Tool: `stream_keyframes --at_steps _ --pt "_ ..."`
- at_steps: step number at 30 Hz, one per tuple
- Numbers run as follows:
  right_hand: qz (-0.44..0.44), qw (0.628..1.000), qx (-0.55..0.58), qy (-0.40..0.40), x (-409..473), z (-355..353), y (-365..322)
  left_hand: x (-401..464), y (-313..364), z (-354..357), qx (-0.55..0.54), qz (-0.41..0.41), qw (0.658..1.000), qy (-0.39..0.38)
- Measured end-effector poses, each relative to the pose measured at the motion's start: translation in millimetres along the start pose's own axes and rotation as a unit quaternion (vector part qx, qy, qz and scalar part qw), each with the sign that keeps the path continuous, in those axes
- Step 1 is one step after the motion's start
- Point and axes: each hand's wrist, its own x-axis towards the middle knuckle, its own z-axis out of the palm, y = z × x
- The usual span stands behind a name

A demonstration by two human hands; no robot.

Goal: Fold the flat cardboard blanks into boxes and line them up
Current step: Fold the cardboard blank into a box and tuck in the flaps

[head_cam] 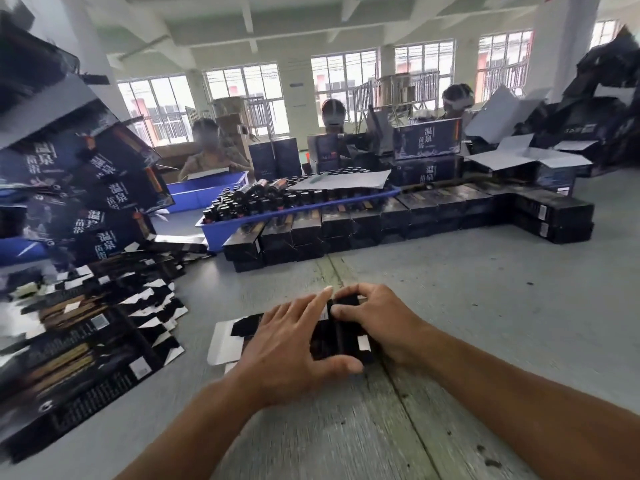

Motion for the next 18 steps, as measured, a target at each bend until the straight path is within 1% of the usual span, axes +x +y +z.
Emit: stream_keyframes --at_steps 3,5,8,13,18 --pt "0.012 0.999 0.052 0.000 4.9 -2.6 1.4 5.0 3.3 5.6 0.022 0.003 0.998 -0.062" --pt "0.023 0.998 0.064 -0.004 9.5 -3.6 2.1 7.1 0.9 7.1 0.025 -0.001 0.997 -0.070" --pt "0.047 0.997 0.033 -0.046 16.0 -7.0 1.6 10.3 -5.8 7.5 -0.002 -0.018 0.997 -0.069" --pt "0.104 0.985 -0.021 -0.135 25.3 -17.0 -4.5 9.1 -10.4 4.4 -0.024 -0.049 0.992 -0.111" --pt "0.134 0.976 -0.064 -0.161 32.2 -13.1 -10.1 -2.8 -19.8 -4.1 -0.038 -0.080 0.986 -0.139"
